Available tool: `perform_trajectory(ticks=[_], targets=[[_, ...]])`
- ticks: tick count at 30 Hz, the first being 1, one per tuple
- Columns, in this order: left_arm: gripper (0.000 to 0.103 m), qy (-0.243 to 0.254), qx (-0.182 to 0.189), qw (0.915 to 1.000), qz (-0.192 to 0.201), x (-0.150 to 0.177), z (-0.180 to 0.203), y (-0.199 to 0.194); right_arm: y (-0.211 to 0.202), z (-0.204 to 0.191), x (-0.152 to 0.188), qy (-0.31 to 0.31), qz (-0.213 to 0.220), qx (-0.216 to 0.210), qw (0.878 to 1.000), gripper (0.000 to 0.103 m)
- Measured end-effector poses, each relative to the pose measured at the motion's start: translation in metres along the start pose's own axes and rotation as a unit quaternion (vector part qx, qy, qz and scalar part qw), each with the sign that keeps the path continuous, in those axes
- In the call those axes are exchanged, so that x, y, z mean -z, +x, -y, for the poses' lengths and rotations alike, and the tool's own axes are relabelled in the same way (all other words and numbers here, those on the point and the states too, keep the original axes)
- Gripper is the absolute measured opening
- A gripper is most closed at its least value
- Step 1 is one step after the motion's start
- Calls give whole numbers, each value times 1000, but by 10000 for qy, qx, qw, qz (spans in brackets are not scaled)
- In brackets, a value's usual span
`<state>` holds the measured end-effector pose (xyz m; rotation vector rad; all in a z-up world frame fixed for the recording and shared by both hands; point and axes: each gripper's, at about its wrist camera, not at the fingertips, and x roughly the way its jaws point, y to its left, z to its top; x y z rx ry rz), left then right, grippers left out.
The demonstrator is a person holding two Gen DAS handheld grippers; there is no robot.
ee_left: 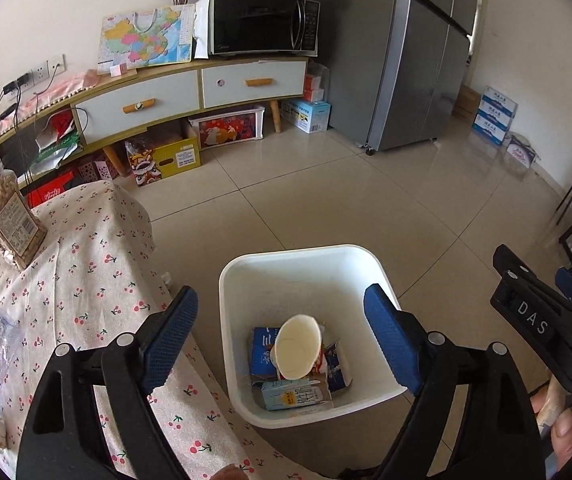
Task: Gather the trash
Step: 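Lower the paper cup into the bin and open the left gripper, then move both grippers back over the table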
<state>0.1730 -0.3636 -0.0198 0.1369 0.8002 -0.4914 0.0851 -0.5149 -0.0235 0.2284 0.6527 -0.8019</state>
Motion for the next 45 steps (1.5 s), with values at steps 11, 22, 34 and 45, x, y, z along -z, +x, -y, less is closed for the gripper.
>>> perform_trajectory(ticks=[11,22,34,45], targets=[[83,-284,-804,9962,174,18,-63,-29,-34,-69,18,-670,132,-684,9953,96],[83,-623,-1520,9859,304,42,-155,-70,-74,-155,43,-1370,305,-1283,9817,96],[83,-1125,-2032,9724,207,73,-240,-98,-115,-233,68,-1898,339,-1876,9631,96],[83,-1582,-2404,9577,-7,99,-304,-112,-140,-286,90,-2242,290,-2257,9476,96]])
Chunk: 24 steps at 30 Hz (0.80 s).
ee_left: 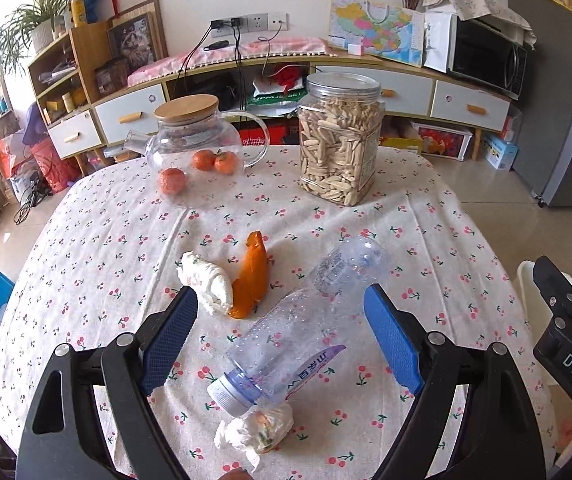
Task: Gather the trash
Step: 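Move both grippers back over the table, then close the left gripper on the crumpled white tissue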
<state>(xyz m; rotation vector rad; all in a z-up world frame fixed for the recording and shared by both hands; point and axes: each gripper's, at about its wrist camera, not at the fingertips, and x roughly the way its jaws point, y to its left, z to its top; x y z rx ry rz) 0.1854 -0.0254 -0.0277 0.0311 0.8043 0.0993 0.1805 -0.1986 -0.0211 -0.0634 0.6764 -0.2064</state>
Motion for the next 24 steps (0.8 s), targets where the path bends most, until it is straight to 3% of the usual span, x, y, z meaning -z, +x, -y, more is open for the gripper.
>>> perform_trajectory(ticks=[10,19,23,24], targets=[[83,-150,-318,9988,-334,-16,-44,39,8,-31,0,-268,-94,-135,9995,96],[82,-469,-180,9919,-1165,-33,-70,101,10,-28,-2,-210,-146,-155,9996,96],[67,-767,138,9846,-1566,-26,-77,121,12,-30,-2,-254,-178,-181,9994,96],[57,-826,261,9832,-1607,-24,-79,123,12,-31,-1,-265,-192,-185,9993,96]])
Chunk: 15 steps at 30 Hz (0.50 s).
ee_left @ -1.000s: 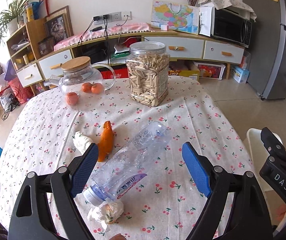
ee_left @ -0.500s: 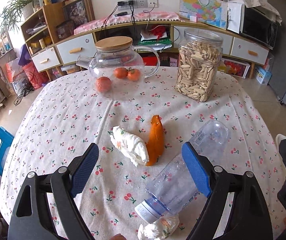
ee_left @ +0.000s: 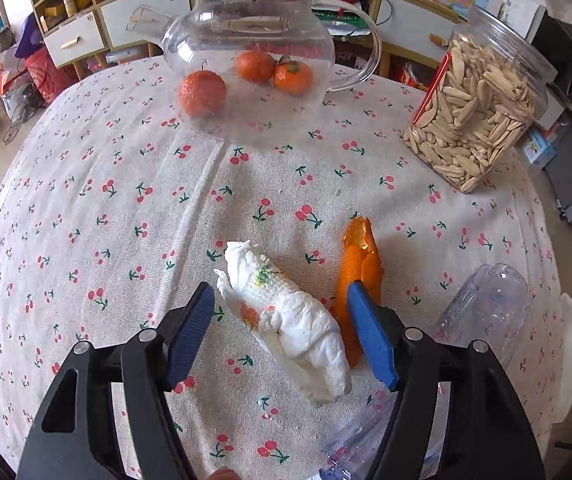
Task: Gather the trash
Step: 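Close the left gripper on the crumpled white tissue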
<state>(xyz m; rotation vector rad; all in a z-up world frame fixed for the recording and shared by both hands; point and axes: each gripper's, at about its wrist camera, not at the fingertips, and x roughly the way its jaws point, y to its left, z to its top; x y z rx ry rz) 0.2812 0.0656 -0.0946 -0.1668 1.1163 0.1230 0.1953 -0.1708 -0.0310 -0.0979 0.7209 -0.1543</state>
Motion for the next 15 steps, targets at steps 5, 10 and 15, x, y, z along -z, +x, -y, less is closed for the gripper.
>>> perform_trajectory(ticks=[5,10,15], targets=[[35,195,5,9997,112,8,-6,-1,0,-3,1,-41,-45,-40,10000,96],[30,324,-60,9991,271,20,-11,-20,-4,-8,-2,-80,-18,-130,9999,96],[30,779,-457,9936,684,34,-12,-58,-3,-19,-7,-127,-123,-504,9986,96]])
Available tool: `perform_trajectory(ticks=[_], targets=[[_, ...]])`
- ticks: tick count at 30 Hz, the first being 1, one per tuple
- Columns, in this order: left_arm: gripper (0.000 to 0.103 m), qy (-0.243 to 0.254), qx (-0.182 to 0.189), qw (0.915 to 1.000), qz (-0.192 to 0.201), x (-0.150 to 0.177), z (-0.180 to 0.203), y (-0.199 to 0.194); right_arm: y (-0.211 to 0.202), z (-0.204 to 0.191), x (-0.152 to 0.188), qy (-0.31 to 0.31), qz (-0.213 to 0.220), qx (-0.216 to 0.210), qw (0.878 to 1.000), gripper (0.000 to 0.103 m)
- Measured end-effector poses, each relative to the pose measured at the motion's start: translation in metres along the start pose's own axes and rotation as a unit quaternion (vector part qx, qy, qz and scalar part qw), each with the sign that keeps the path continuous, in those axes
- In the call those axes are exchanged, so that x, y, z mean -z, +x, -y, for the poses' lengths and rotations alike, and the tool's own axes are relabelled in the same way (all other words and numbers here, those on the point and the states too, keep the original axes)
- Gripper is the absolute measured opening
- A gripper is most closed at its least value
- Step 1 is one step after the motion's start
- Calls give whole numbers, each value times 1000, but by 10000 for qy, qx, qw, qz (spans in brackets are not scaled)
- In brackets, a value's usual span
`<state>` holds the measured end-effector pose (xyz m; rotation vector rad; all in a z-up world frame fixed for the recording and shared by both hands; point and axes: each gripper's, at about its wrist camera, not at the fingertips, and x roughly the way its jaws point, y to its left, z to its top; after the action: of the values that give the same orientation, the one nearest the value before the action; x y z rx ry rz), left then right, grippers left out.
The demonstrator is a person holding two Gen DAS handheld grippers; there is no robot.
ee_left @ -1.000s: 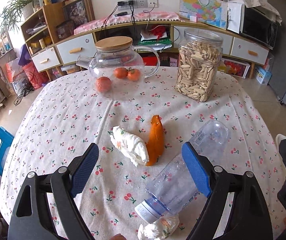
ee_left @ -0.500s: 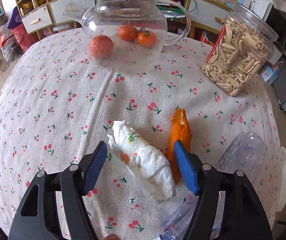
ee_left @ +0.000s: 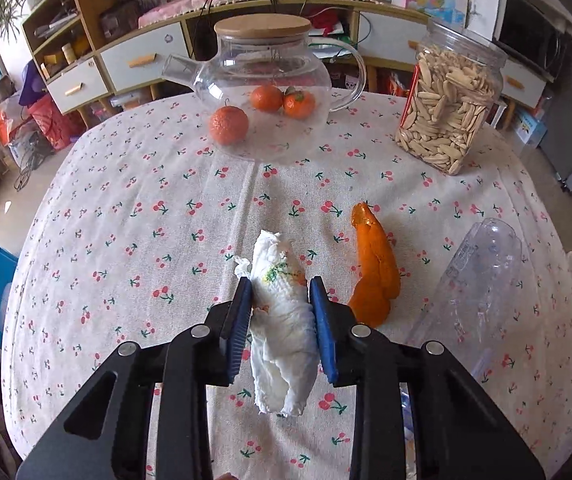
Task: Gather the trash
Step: 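Close the left gripper on the crumpled white tissue, then grasp the remaining orange peel with the right gripper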
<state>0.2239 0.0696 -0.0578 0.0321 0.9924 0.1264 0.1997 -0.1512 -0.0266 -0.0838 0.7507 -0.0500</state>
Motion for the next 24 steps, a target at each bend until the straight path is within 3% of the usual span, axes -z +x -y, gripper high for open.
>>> perform_trajectory(ticks=[5,8,16,20,24], targets=[[30,378,-255,9971,606,14,-2,-44,12,-20,-9,66,-343,-632,9974,96],[30,466,-396,9935,958,21,-5,-61,19,-40,-17,-32,-481,-804,9956,96],[30,165,-485,9926,1098,13,-30,-61,67,-117,-47,-676,-1093,-959,9871,94],[30,-66,-503,9938,988,8,-47,-56,97,-154,-49,-1080,-1576,-967,9768,87],[30,-223,-527,9934,997,5,-60,-55,121,-181,-38,-1431,-2072,-1036,9622,63]])
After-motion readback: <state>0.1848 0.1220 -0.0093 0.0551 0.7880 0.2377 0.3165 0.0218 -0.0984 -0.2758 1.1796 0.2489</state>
